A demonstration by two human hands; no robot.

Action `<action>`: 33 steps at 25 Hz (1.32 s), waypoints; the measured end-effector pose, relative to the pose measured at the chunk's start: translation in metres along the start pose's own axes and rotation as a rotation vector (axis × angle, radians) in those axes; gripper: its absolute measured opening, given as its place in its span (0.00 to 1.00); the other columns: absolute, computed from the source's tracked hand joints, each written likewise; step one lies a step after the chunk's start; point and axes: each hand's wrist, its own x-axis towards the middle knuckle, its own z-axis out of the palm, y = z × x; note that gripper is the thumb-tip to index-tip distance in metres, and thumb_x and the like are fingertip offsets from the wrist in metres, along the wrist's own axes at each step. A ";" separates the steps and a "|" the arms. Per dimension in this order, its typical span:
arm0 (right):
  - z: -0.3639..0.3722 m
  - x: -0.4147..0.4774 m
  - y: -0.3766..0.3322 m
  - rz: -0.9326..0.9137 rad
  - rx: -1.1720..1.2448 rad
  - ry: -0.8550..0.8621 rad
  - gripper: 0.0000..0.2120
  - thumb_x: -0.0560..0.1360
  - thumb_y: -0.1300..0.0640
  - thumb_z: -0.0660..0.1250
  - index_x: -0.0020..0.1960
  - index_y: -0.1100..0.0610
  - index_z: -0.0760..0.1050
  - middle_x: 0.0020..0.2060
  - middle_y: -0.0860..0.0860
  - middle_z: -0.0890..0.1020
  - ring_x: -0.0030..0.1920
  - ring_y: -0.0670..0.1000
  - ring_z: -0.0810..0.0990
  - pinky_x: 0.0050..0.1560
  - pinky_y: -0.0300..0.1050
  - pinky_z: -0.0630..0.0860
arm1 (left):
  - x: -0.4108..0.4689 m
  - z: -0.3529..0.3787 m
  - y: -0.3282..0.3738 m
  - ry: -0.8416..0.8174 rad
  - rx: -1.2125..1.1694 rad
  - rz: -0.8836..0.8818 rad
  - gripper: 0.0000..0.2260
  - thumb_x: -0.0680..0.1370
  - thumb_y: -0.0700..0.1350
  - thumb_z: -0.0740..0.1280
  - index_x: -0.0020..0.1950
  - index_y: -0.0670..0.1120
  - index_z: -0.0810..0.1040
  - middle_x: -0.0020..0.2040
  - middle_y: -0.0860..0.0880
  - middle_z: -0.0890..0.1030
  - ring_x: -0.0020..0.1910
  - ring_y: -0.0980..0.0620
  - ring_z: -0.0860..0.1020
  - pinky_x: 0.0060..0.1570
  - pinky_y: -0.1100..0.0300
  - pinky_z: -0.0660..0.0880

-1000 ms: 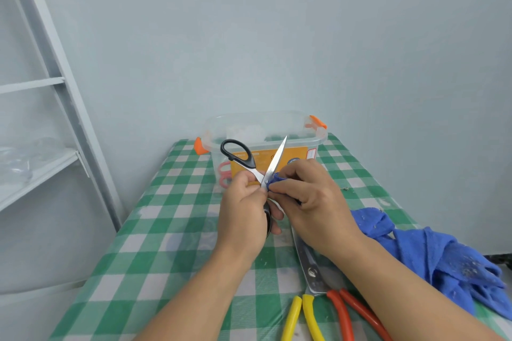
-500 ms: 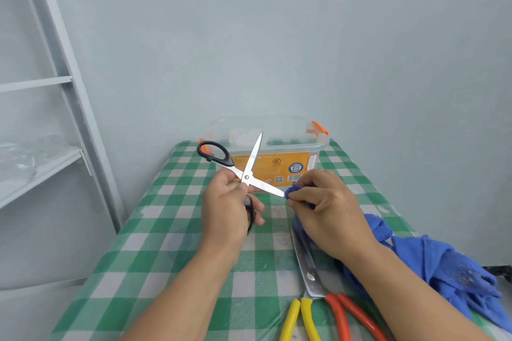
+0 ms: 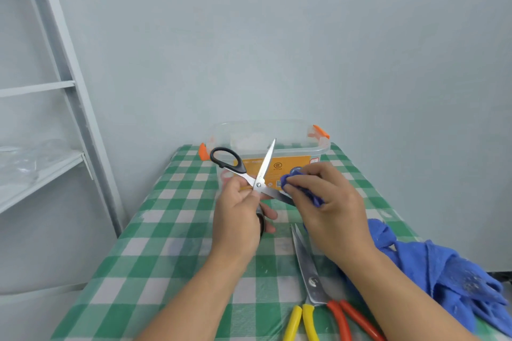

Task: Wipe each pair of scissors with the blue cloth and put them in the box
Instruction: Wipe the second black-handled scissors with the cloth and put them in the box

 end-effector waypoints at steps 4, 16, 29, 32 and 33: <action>0.012 0.004 0.001 -0.193 -0.039 -0.064 0.09 0.77 0.57 0.67 0.44 0.58 0.85 0.45 0.50 0.81 0.42 0.53 0.80 0.39 0.47 0.76 | -0.005 0.007 -0.001 -0.091 0.000 0.016 0.07 0.82 0.31 0.55 0.56 0.30 0.71 0.36 0.41 0.77 0.29 0.51 0.76 0.24 0.57 0.73; -0.001 0.000 0.013 -0.203 -0.049 -0.090 0.06 0.75 0.61 0.71 0.48 0.58 0.87 0.47 0.54 0.83 0.43 0.53 0.82 0.38 0.48 0.78 | 0.001 -0.004 0.019 0.076 -0.086 0.070 0.10 0.81 0.30 0.55 0.45 0.35 0.74 0.40 0.32 0.80 0.23 0.51 0.70 0.22 0.57 0.71; -0.022 0.009 0.004 0.369 0.157 0.040 0.14 0.75 0.60 0.74 0.48 0.40 0.79 0.44 0.39 0.82 0.47 0.42 0.80 0.48 0.30 0.72 | -0.002 -0.003 0.016 0.035 -0.054 0.078 0.06 0.83 0.32 0.57 0.51 0.38 0.73 0.41 0.46 0.83 0.32 0.50 0.82 0.29 0.55 0.80; -0.018 0.012 -0.014 0.412 0.362 0.007 0.17 0.73 0.63 0.76 0.48 0.41 0.78 0.42 0.43 0.84 0.45 0.46 0.83 0.47 0.37 0.78 | -0.003 0.002 0.011 -0.042 -0.059 0.047 0.05 0.83 0.32 0.58 0.51 0.38 0.72 0.48 0.38 0.82 0.31 0.51 0.80 0.25 0.59 0.75; -0.017 0.012 -0.019 0.395 0.403 -0.018 0.17 0.72 0.65 0.76 0.48 0.44 0.78 0.42 0.43 0.84 0.44 0.47 0.83 0.47 0.38 0.79 | -0.004 0.004 0.008 -0.075 -0.055 0.038 0.05 0.83 0.32 0.57 0.52 0.37 0.72 0.48 0.38 0.82 0.31 0.51 0.79 0.25 0.59 0.74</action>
